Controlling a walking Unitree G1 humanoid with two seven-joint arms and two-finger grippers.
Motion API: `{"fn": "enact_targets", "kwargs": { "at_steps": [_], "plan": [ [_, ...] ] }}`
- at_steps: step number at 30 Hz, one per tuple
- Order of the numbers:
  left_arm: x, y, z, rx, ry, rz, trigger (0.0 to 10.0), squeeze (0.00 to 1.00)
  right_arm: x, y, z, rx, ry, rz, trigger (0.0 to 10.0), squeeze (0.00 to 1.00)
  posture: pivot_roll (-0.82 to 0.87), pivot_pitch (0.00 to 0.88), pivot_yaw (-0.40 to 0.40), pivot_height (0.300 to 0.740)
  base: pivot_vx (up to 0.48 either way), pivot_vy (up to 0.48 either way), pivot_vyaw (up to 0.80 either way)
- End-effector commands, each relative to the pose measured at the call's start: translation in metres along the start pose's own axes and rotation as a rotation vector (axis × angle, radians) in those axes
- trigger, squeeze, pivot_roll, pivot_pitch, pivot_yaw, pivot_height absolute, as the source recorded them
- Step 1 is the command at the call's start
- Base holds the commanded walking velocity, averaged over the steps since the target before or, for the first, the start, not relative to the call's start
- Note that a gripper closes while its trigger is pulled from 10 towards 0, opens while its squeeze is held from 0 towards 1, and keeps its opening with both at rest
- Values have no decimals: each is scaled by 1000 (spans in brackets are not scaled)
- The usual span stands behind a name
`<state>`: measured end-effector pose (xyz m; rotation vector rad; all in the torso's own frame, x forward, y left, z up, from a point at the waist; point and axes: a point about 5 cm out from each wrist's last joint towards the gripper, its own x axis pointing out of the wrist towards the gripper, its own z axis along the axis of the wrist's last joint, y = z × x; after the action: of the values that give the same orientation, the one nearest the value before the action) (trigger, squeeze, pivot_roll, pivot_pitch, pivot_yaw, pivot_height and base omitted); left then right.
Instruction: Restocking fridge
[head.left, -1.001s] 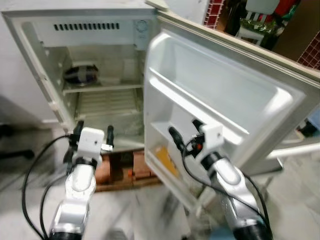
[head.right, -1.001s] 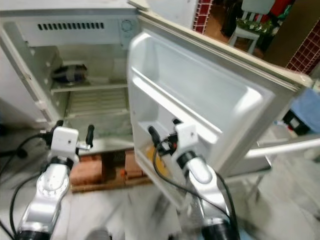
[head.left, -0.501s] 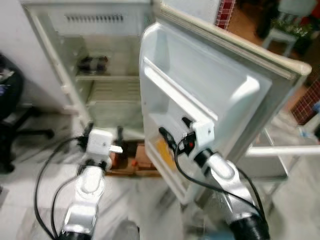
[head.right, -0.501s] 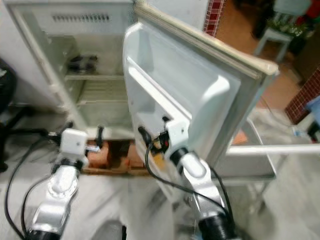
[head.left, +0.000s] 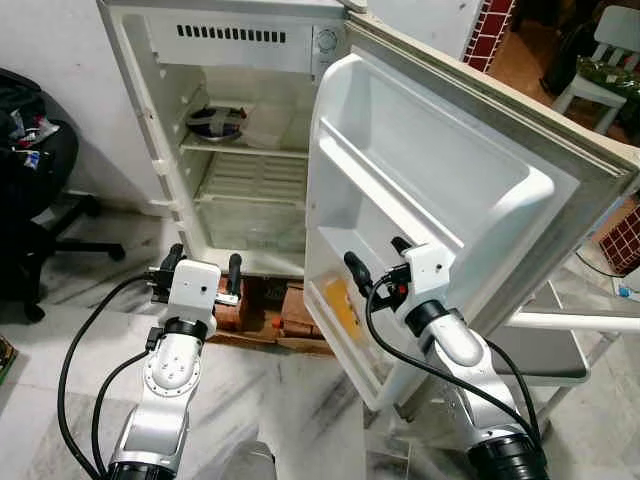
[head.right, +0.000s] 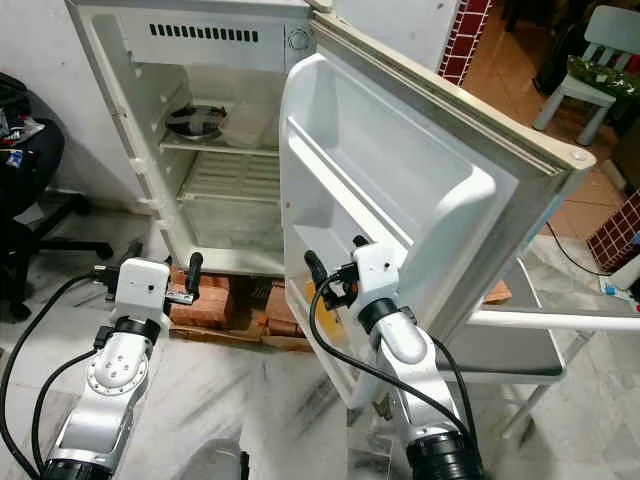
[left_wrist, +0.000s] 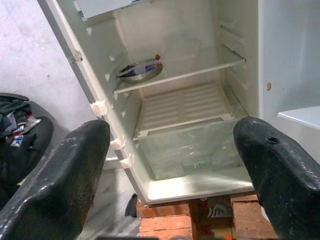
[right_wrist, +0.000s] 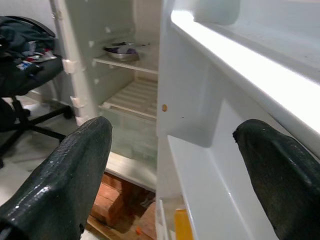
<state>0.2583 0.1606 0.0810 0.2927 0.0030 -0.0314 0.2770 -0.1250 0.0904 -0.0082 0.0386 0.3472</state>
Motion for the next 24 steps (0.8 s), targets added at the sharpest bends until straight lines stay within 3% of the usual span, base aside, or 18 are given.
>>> {"fn": "enact_targets", "kwargs": {
  "at_steps": [1, 6, 7, 12, 14, 18, 21, 24],
  "plan": [
    [1, -1, 4, 9, -22, -14, 10000, 0, -12, -47, 4, -32, -17, -224, 10000, 0, 100, 0, -8, 740, 0, 0, 0],
    [1, -1, 4, 7, -20, -16, 10000, 0, -17, -59, 4, -116, -4, -340, 10000, 0, 104, 0, -8, 740, 0, 0, 0],
    [1, -1, 4, 7, -20, -16, 10000, 0, -22, -70, 3, -111, 8, -441, 10000, 0, 105, 0, -8, 740, 0, 0, 0],
    [-2, 1, 3, 10, -14, -17, 10000, 0, -33, -91, -2, -117, 38, -587, 10000, 0, 110, 0, -7, 740, 0, 0, 0],
    [-4, 1, 2, 12, -11, -23, 10000, 0, -41, -99, -12, -77, 82, -629, 10000, 0, 112, 0, -4, 740, 0, 0, 0],
    [-5, 2, 2, 12, -12, -28, 10000, 0, -54, -107, -27, -17, 137, -636, 10000, 0, 108, 0, 1, 740, 0, 0, 0],
    [-3, 2, 2, -8, -9, -19, 10000, 0, -55, -105, -28, 0, 134, -610, 10000, 0, 104, 0, 5, 740, 0, 0, 0],
    [0, 0, 3, -18, 0, 0, 10000, 0, -48, -92, -30, 45, 130, -512, 10000, 0, 100, 0, 8, 740, 0, 0, 0]
  ]
}}
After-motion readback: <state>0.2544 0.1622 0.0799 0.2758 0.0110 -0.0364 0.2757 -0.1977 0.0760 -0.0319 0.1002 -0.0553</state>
